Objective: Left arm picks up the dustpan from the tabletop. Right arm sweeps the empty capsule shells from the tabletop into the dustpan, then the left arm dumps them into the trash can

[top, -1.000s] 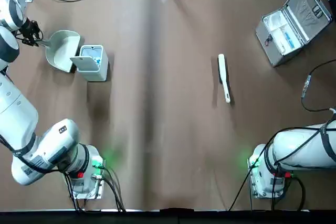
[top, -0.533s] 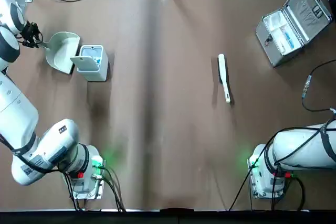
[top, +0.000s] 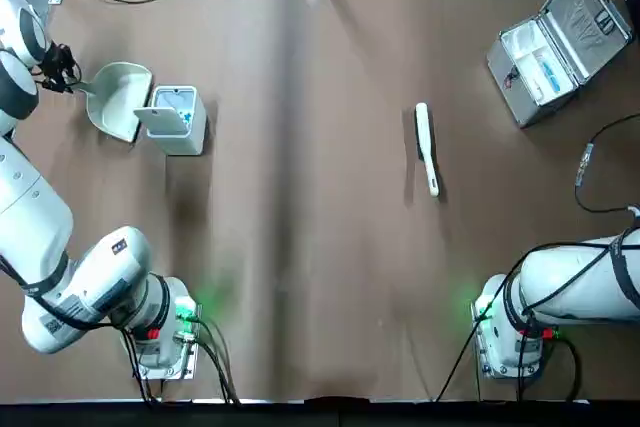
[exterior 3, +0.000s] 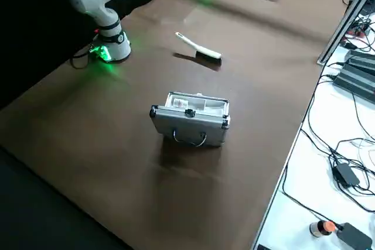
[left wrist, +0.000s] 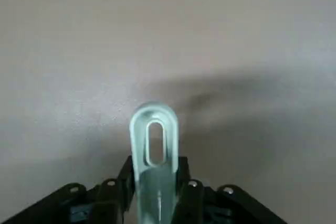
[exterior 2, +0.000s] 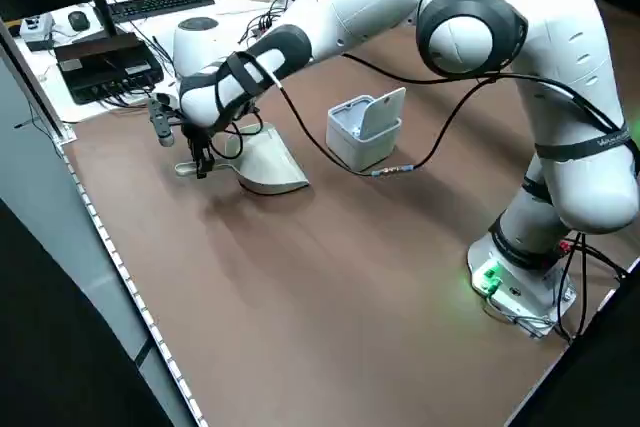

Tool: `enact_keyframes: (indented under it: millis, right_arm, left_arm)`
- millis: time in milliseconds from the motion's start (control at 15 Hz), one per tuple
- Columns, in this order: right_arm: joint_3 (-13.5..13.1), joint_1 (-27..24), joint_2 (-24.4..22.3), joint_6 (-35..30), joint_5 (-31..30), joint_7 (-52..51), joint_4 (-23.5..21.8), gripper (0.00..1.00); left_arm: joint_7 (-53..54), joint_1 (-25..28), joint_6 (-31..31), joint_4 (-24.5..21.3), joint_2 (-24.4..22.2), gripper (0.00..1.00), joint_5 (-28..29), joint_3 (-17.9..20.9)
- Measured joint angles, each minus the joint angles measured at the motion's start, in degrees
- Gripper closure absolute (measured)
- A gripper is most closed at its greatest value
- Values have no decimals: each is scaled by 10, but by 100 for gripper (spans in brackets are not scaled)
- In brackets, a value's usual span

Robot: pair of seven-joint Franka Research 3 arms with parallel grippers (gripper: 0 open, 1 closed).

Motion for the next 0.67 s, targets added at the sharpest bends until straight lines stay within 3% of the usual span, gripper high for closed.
enact_keyframes:
  millis: [200, 267, 667]
  right_arm:
    - [0, 0, 0, 0, 0, 0, 0, 1]
    - [0, 0, 0, 0, 0, 0, 0, 1]
    - [0, 0, 0, 0, 0, 0, 0, 1]
  left_arm:
    - [0, -1, 8, 2, 0, 49, 0, 0]
    - [0, -1, 9, 3, 0, 49, 0, 0]
    - [-7, -1, 2, 21, -27, 1, 0, -2]
